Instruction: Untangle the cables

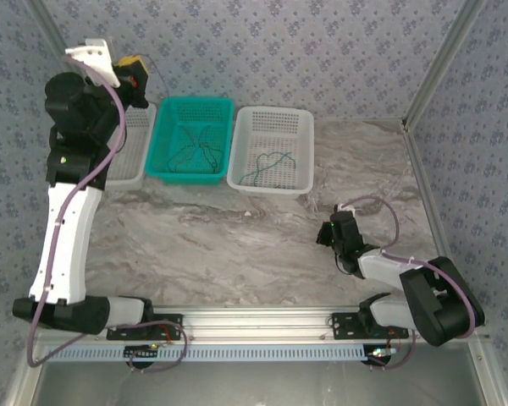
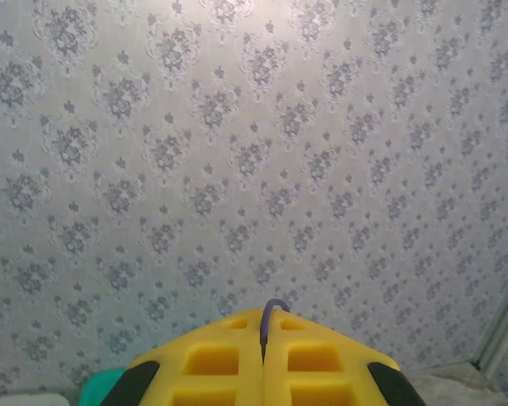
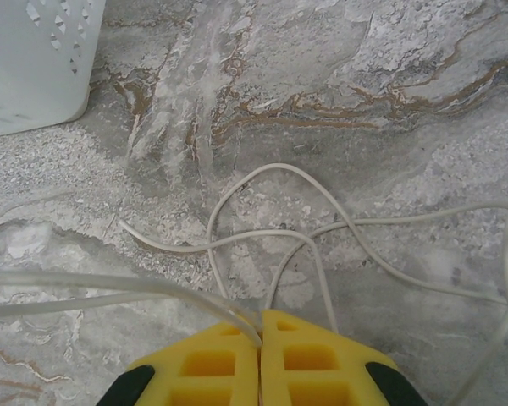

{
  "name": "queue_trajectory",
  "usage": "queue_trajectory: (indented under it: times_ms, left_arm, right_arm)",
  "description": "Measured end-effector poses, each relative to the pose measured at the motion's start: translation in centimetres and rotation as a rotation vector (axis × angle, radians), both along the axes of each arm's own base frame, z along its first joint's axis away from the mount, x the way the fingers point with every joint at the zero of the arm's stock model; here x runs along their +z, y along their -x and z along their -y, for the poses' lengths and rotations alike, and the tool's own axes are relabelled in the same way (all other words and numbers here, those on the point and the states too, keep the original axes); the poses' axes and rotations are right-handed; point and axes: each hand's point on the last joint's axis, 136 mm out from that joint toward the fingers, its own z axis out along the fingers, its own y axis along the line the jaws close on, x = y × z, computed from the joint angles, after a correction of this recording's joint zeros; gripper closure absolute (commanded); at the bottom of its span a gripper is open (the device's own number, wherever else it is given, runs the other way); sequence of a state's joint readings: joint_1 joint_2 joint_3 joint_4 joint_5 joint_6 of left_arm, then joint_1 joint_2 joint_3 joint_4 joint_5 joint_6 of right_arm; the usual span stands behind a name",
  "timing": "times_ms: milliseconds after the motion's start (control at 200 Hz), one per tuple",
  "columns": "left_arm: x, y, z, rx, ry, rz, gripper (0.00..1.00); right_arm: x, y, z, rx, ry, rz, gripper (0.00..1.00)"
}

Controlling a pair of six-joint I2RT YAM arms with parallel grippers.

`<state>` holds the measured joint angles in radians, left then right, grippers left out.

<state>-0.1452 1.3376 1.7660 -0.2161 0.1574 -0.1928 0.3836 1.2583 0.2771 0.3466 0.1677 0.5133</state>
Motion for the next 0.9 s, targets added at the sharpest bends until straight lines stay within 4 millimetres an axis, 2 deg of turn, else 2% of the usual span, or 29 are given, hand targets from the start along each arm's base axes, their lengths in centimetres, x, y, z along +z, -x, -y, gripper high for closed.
queue_trajectory:
  times_ms: [130, 265, 370, 585, 815, 899]
  left_arm:
    - [-0.8, -3.3, -0.1, -0.003, -0.027, -0.006, 1.00]
    - [-3.8, -6.6, 0.6, -0.032, -0.066, -0.058, 1.00]
    - [-6.0, -8.5, 1.2, -0.053, -0.089, -0.092, 1.00]
    - [-10.8, -10.3, 1.1, -0.037, -0.130, -0.158, 1.00]
    - [-15.4, -13.0, 1.2, -0.029, -0.145, -0.252, 1.00]
    - [-16.0, -14.2, 1.4, -0.032, -0.146, -0.267, 1.00]
  right_arm:
    - [-0.2, 0.1, 0.0, 0.003, 0.000, -0.008, 0.92]
    - [-0.3, 0.3, 0.0, 0.006, 0.001, -0.017, 0.92]
    - [-0.4, 0.4, 0.0, 0.006, 0.004, -0.023, 0.93]
    - [-0.1, 0.6, -1.2, 0.075, -0.025, -0.025, 0.93]
    - [2.2, 0.3, -2.4, 0.144, -0.062, 0.038, 0.93]
    - [2.8, 0.3, -2.6, 0.155, -0.066, 0.053, 0.93]
